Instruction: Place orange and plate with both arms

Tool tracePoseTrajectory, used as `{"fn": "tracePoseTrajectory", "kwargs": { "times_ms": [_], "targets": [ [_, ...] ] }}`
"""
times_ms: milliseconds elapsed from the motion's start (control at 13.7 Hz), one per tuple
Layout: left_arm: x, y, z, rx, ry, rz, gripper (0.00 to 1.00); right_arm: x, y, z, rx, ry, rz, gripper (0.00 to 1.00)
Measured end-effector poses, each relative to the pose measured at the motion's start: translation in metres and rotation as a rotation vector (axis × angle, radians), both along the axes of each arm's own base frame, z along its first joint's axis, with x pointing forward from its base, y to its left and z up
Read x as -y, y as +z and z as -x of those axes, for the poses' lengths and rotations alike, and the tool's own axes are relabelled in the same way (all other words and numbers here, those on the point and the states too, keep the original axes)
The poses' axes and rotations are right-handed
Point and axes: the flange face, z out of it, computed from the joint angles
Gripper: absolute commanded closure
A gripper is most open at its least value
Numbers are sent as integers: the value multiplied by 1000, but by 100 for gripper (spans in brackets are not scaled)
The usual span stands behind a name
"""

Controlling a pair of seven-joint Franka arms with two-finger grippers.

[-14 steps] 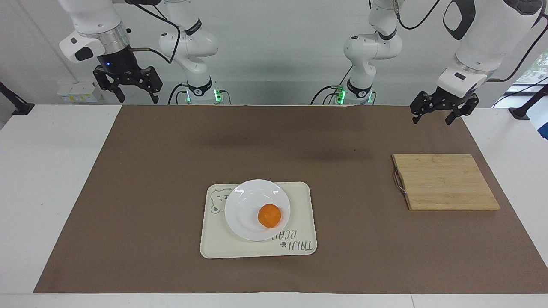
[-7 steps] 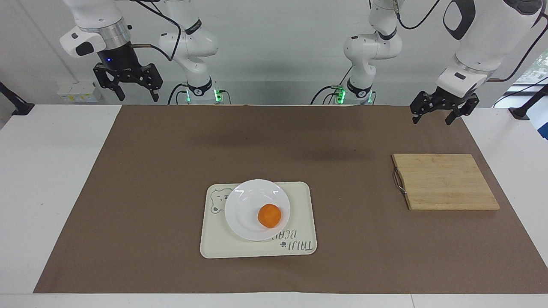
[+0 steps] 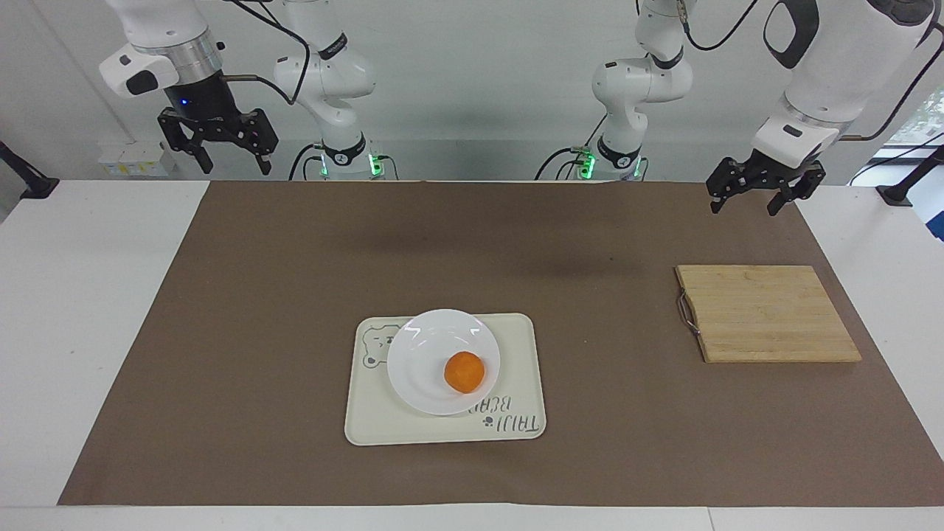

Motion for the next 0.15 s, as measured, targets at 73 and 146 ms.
{"fn": "tracePoseTrajectory", "kwargs": {
  "times_ms": [73, 146],
  "targets": [
    [0, 0, 0, 0, 0, 0, 0, 2, -3, -1, -9, -3, 0, 0],
    [0, 0, 0, 0, 0, 0, 0, 3, -6, -3, -14, -5, 0, 0]
  ]
}}
